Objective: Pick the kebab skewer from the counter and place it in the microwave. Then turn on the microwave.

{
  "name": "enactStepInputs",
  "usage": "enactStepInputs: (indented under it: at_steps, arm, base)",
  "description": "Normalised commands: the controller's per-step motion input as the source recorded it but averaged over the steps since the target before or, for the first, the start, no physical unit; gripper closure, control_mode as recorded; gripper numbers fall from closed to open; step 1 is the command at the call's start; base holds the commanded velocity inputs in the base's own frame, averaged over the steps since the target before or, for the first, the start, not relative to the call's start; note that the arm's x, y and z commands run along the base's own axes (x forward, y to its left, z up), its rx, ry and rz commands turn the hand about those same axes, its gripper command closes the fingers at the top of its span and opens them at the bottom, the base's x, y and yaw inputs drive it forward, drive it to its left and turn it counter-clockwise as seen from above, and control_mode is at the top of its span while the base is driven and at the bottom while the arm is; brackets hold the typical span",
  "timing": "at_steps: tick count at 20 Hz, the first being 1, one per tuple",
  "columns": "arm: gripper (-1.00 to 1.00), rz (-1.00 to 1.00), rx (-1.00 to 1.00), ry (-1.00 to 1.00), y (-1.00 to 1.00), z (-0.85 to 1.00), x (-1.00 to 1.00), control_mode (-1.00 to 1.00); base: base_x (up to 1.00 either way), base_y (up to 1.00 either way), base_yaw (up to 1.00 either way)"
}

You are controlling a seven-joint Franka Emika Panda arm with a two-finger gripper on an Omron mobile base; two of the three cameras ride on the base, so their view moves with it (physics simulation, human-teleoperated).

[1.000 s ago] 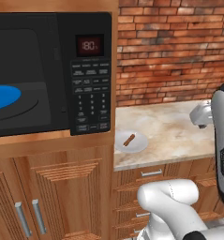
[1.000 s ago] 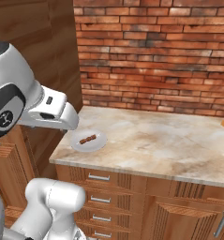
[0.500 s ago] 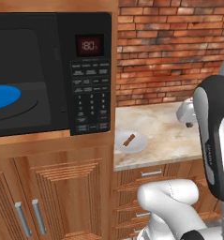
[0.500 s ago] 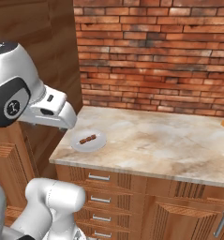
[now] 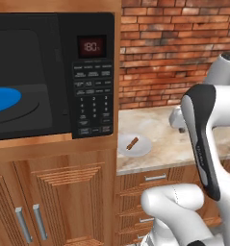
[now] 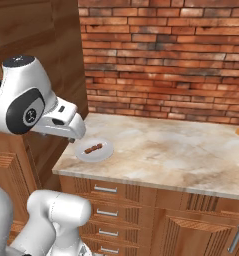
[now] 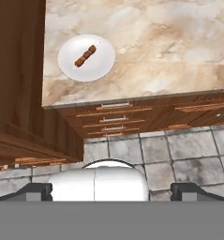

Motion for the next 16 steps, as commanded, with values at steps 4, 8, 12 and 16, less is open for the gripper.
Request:
enactStepInputs:
  at_steps: [4,8,12,16]
  arm:
    - [-1.00,-0.03,0.01,0.03,0.12,-0.28,0.36,-1.00]
    - [-1.00,-0.03,0.01,0.04,0.09,-0.24,0.40,-1.00]
    - [-1.00,-0.02,0.02,0.03,0.02,-0.24,0.36,-1.00]
    - [-1.00,-0.01,0.01,0.01,0.00,-0.25,0.35,-1.00]
  base:
    - [0.00,0.00,0.00]
    - [0.00,0.00,0.00]
    - [0.00,0.00,0.00]
    - [0.00,0.00,0.00]
